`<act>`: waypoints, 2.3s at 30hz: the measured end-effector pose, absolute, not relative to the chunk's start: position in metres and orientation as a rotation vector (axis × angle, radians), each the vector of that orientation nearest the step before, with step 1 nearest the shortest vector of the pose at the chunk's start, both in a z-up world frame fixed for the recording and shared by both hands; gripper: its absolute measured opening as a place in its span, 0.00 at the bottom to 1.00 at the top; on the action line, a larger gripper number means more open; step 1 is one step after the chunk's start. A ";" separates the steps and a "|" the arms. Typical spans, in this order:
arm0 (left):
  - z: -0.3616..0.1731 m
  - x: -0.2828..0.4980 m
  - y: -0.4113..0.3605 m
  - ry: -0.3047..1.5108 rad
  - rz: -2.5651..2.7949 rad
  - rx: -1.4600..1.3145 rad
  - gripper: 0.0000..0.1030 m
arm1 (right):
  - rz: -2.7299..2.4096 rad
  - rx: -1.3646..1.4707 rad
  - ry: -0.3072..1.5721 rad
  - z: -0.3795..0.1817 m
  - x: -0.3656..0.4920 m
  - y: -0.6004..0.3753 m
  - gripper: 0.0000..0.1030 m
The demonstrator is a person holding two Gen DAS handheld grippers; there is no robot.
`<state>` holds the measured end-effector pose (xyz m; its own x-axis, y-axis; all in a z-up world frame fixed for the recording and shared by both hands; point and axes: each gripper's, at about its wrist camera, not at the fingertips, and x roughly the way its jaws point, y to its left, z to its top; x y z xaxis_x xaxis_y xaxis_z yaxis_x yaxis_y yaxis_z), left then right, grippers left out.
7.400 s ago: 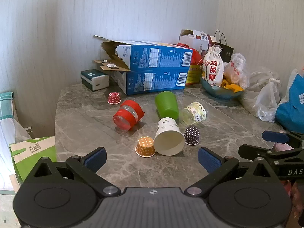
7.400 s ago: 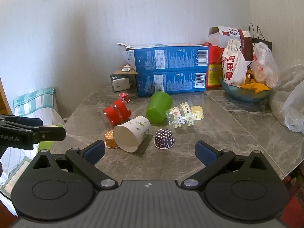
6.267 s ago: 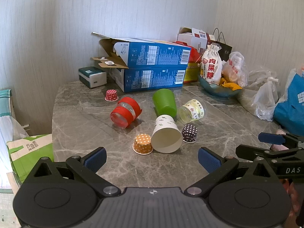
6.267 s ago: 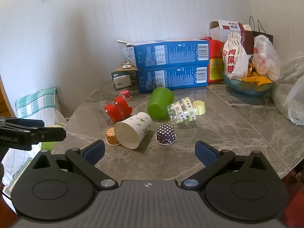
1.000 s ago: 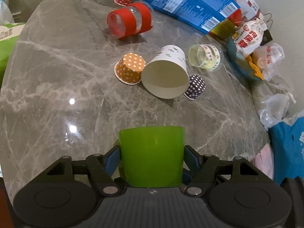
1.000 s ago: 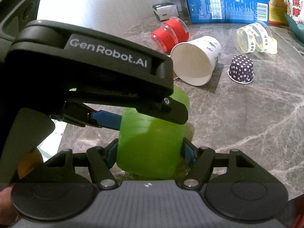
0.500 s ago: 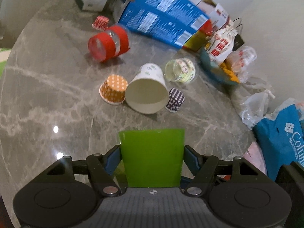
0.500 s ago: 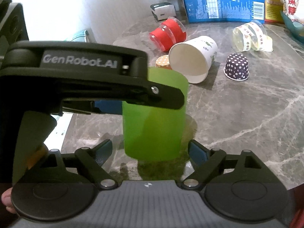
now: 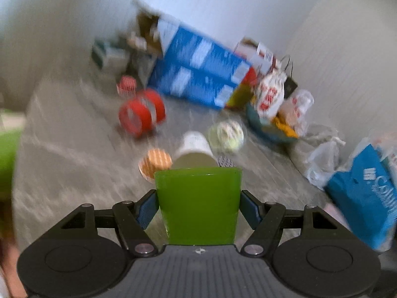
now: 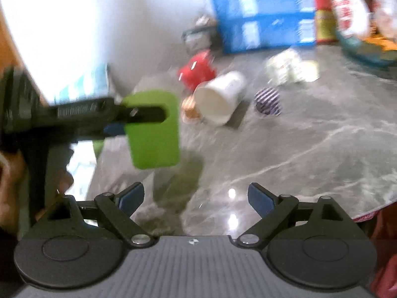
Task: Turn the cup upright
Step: 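Rotate the green cup upright with the left gripper and lower it to the table, then open the left gripper and release the upright green cup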
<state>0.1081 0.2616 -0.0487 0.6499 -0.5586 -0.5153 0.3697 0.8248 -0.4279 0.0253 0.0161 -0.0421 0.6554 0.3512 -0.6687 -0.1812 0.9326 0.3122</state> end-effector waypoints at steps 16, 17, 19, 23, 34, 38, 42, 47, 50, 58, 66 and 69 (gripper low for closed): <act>-0.063 0.018 0.237 0.110 -0.404 -0.019 0.72 | 0.193 0.373 0.325 -0.063 -0.017 -0.008 0.99; -0.068 0.015 0.233 0.088 -0.400 -0.007 0.72 | 0.191 0.381 0.313 -0.066 -0.021 -0.009 0.99; -0.078 0.011 0.223 0.048 -0.395 0.016 0.72 | 0.193 0.387 0.282 -0.074 -0.027 -0.010 0.99; -0.096 0.004 0.208 0.007 -0.371 0.034 0.72 | 0.175 0.382 0.229 -0.086 -0.046 -0.013 0.99; -0.116 0.022 0.188 0.076 -0.340 0.036 0.72 | 0.146 0.392 0.219 -0.108 -0.060 -0.019 0.99; -0.114 0.027 0.174 0.116 -0.348 0.063 0.72 | 0.144 0.408 0.204 -0.113 -0.060 -0.022 0.99; -0.116 0.029 0.172 0.133 -0.342 0.056 0.72 | 0.143 0.430 0.202 -0.117 -0.063 -0.025 0.99; -0.121 0.027 0.174 0.135 -0.350 0.074 0.72 | 0.144 0.433 0.203 -0.121 -0.067 -0.028 0.99; -0.120 0.027 0.175 0.146 -0.368 0.078 0.72 | 0.144 0.443 0.207 -0.124 -0.066 -0.030 0.99; -0.119 0.024 0.178 0.173 -0.434 0.098 0.97 | 0.161 0.434 0.222 -0.124 -0.066 -0.027 0.99; -0.125 0.016 0.184 0.218 -0.455 0.151 1.00 | 0.149 0.422 0.226 -0.120 -0.069 -0.026 0.99; -0.123 0.006 0.198 0.238 -0.458 0.135 1.00 | 0.142 0.407 0.225 -0.115 -0.070 -0.024 0.99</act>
<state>0.0061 0.1976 -0.1229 0.8699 -0.4208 -0.2572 0.4522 0.8887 0.0758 -0.0704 -0.0235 -0.1149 0.9654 0.1810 -0.1876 -0.0913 0.9089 0.4070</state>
